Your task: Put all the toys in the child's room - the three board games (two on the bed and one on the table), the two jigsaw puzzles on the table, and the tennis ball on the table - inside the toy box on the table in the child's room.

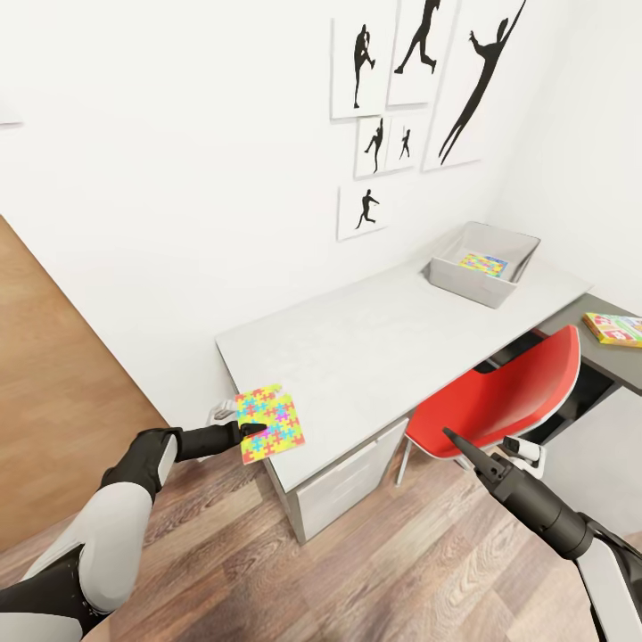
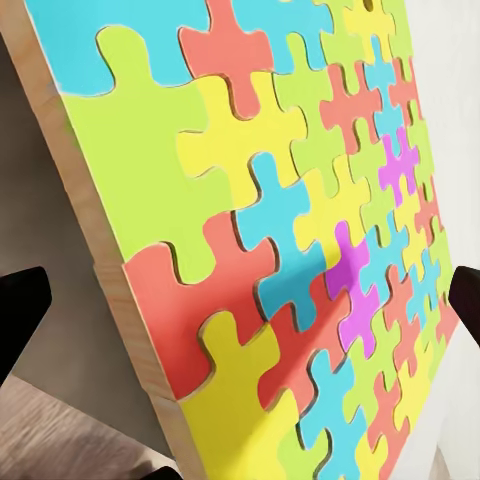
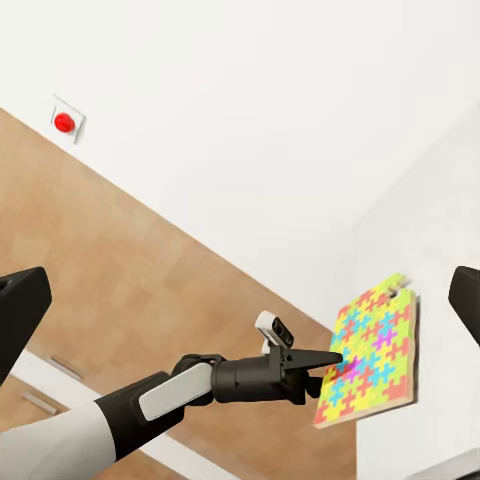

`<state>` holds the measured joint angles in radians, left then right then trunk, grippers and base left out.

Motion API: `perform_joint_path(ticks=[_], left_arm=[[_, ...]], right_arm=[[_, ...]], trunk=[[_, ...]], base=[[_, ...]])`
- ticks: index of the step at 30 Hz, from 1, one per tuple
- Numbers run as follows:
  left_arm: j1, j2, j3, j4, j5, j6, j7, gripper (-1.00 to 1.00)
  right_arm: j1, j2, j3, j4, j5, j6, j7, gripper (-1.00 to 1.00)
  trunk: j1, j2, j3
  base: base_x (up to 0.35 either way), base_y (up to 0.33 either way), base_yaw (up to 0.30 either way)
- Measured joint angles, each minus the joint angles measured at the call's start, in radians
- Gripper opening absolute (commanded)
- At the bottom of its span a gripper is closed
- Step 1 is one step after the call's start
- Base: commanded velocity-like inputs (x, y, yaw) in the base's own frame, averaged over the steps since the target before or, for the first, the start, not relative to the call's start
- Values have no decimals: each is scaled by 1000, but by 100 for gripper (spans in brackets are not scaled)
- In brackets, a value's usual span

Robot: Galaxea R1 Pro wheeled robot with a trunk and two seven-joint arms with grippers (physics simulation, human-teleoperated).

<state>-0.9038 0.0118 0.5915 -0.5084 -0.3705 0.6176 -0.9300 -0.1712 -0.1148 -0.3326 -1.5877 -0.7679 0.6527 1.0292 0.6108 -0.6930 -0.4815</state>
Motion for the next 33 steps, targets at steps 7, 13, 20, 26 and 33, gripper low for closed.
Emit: perform_joint_path(ticks=[7,13,20,26,33], left_arm=[[0,0,0,0,0,0,-1,100],[0,-1,0,0,0,0,-1,100],[0,0,2,0,8,5,-1,-100],[0,2,1,-1,6,4,-2,-100],[0,4,1,-2,8,6,-5,-100]], right_arm=[[0,0,0,0,0,0,0,100],[0,0,0,0,0,0,0,100],[0,1,0,0,0,0,0,100],[0,3,0,1,1,0,0,100],[0,2,0,2,1,0,0,100]], trunk=[[0,0,1],[0,0,2],[0,0,2],[0,0,2],[-27,49,24]], base=[[0,0,-123],[0,0,-47],[0,0,-7],[0,0,0],[0,0,0]])
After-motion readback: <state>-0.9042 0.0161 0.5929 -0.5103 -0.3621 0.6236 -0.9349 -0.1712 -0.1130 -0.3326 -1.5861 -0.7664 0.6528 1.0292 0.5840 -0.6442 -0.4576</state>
